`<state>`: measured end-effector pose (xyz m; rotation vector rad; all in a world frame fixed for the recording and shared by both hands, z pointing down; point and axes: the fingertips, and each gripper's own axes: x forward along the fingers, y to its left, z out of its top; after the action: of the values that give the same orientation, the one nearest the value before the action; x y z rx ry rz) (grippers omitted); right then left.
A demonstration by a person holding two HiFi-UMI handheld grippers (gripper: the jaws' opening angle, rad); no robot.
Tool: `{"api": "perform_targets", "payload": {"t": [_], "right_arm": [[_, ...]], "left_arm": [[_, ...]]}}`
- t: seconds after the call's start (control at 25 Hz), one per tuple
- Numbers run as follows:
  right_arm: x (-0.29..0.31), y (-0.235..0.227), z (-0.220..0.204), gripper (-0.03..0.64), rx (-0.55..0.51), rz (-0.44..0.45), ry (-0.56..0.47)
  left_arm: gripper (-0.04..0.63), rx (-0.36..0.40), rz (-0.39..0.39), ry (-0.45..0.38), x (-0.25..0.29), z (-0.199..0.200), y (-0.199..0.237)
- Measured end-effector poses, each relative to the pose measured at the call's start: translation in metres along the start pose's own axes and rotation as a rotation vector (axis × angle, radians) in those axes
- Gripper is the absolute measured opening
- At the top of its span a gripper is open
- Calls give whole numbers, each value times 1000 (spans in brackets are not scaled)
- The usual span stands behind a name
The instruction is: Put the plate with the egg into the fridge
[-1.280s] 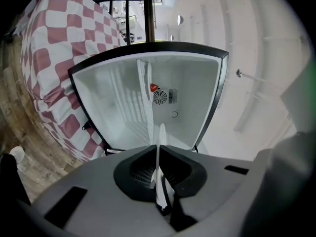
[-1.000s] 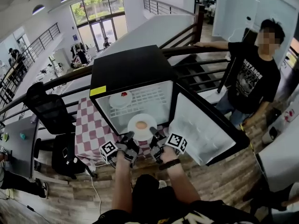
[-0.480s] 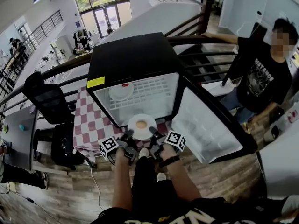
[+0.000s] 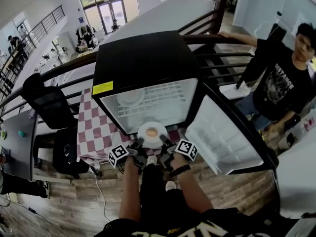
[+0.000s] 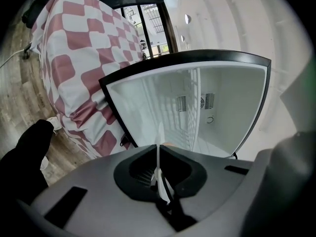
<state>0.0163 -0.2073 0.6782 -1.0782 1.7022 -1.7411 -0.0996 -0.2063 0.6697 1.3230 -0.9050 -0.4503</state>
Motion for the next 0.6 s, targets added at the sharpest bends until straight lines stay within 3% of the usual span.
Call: {"api": "perform_targets", "payload": {"t": [0.32,0.6], "right_arm": [[15,-18,8,41,-17,-39,-14],[27,-30,21,41,-75,-88,-40]], "left_arm": [[34,7,17,16,22,9,15],[34,118,7,39,42,13,14]]}}
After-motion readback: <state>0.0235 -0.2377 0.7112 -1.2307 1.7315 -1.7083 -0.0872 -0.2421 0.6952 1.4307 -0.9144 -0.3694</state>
